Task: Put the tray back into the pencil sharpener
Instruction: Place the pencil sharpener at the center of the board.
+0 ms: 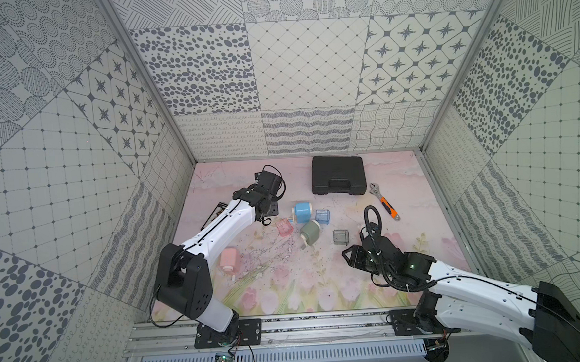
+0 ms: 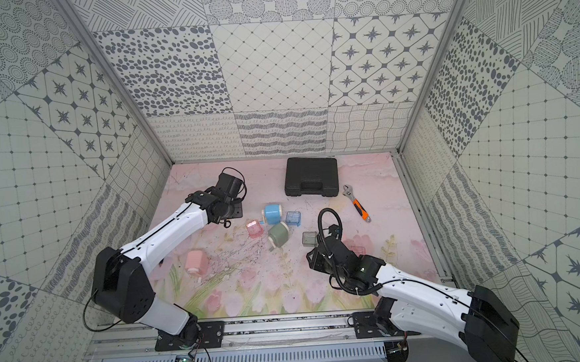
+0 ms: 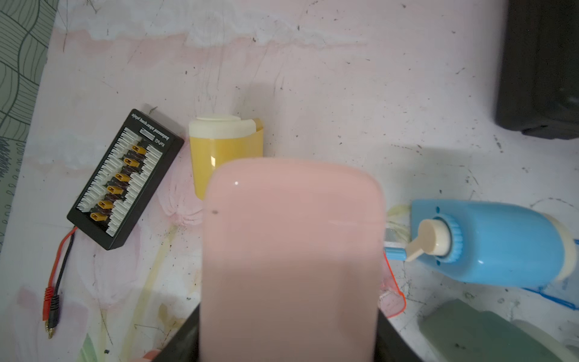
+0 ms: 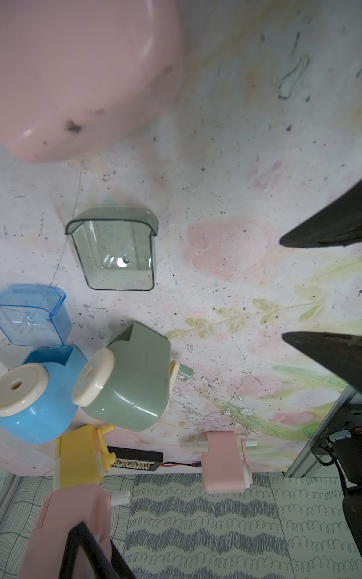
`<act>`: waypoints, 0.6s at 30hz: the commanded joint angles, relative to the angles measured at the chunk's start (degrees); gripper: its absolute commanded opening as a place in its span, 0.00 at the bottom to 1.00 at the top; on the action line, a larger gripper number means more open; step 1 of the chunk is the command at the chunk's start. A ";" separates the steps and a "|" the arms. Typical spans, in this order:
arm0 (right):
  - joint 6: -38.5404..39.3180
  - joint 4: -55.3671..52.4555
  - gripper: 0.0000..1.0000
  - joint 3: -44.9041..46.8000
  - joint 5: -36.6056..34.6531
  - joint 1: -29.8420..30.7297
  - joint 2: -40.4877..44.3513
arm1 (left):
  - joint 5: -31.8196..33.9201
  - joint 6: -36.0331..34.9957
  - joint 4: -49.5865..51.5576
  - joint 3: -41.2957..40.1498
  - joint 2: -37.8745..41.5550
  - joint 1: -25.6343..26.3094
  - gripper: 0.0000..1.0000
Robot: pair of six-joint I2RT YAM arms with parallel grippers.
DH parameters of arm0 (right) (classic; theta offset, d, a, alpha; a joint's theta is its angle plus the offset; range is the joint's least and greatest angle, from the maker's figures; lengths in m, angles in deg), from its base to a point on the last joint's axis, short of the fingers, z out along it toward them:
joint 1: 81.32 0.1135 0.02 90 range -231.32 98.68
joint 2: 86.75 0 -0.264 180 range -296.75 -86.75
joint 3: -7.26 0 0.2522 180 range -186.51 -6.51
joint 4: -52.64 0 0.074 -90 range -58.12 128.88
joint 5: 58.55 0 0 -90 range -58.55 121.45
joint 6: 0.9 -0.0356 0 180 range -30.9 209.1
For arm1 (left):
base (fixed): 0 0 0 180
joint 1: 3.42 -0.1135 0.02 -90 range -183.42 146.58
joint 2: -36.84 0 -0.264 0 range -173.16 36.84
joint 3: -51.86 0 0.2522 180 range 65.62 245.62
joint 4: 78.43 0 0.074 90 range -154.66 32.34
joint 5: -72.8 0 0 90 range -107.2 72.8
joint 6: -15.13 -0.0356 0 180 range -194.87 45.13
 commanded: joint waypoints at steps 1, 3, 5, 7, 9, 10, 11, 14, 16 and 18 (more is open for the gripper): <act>-0.25 3.07 0.45 0.21 -0.44 -0.12 0.04 | -2.38 5.51 -4.46 1.41 -5.12 -2.40 0.00; -0.74 2.33 0.45 0.43 -0.47 -0.14 -0.06 | -4.21 5.28 -6.89 0.83 -6.43 -2.95 0.00; -1.07 1.47 0.45 0.66 -0.45 -0.15 0.17 | -4.54 4.92 -7.87 0.98 -7.75 -3.17 0.00; -1.31 1.24 0.45 1.06 -0.38 -0.02 0.46 | -4.38 4.87 -8.11 1.61 -9.37 -3.35 0.00; -1.57 1.02 0.45 1.44 -0.46 -0.03 0.94 | -4.99 4.66 -8.18 2.32 -11.51 -3.53 0.00; -1.57 0.94 0.45 1.48 -0.45 -0.07 1.00 | -5.27 4.42 -8.35 2.61 -12.19 -3.62 0.00; -1.57 0.73 0.45 1.58 -0.44 -0.03 1.07 | -5.63 4.05 -8.73 2.80 -12.92 -3.62 0.00; -1.46 0.31 0.45 1.68 -0.40 -0.12 1.09 | -6.88 2.99 -10.16 3.04 -14.33 -3.67 0.00; -1.45 0.27 0.45 1.77 -0.37 -0.03 1.01 | -7.22 2.27 -11.22 3.25 -15.15 -3.67 0.00; -1.45 0.28 0.45 1.83 -0.28 -0.10 0.86 | -7.47 1.99 -11.36 3.81 -16.12 -3.78 0.00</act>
